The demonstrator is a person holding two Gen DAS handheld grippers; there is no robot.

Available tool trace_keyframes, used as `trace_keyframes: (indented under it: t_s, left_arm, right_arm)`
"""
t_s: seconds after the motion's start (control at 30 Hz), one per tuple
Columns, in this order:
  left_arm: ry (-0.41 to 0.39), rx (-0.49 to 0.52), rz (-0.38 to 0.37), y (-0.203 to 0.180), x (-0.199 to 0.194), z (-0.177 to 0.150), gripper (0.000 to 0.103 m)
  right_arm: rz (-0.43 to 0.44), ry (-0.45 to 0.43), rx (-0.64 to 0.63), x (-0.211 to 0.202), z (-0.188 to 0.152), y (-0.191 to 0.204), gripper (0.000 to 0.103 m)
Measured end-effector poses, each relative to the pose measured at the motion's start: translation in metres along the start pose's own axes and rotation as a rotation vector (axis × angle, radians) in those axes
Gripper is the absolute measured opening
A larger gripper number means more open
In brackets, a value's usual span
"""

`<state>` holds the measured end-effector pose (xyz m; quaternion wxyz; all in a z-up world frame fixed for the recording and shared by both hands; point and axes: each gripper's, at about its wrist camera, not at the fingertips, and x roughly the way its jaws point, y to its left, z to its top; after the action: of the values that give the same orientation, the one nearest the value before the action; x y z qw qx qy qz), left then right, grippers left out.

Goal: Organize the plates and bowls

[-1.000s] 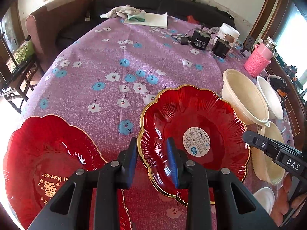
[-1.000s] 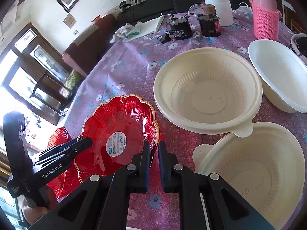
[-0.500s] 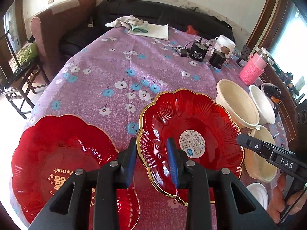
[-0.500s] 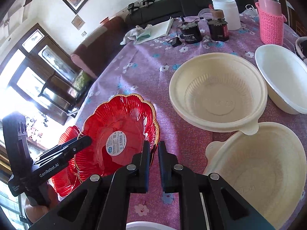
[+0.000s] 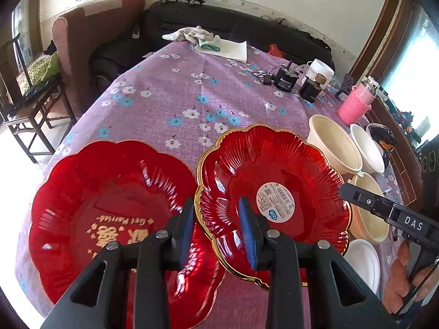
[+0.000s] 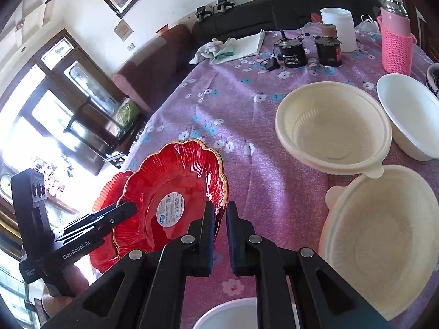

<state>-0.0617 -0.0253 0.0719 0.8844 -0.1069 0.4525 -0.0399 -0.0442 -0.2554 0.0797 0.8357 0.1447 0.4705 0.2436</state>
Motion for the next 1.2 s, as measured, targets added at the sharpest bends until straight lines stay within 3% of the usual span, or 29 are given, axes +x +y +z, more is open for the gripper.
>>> trace_keyframes:
  t_s: [0.33, 0.8, 1.2]
  left_arm:
    - [-0.047, -0.065, 0.004, 0.049, -0.032, -0.013, 0.033]
    - [-0.045, -0.186, 0.078, 0.13, -0.043, -0.036, 0.034]
    - [-0.026, -0.184, 0.109, 0.142, -0.034, -0.035, 0.04]
  right_arm:
    - [0.032, 0.01, -0.041, 0.006, -0.015, 0.048, 0.01]
    - [0.039, 0.112, -0.136, 0.066, -0.031, 0.12, 0.011]
    - [-0.007, 0.17, -0.177, 0.105, -0.037, 0.132, 0.012]
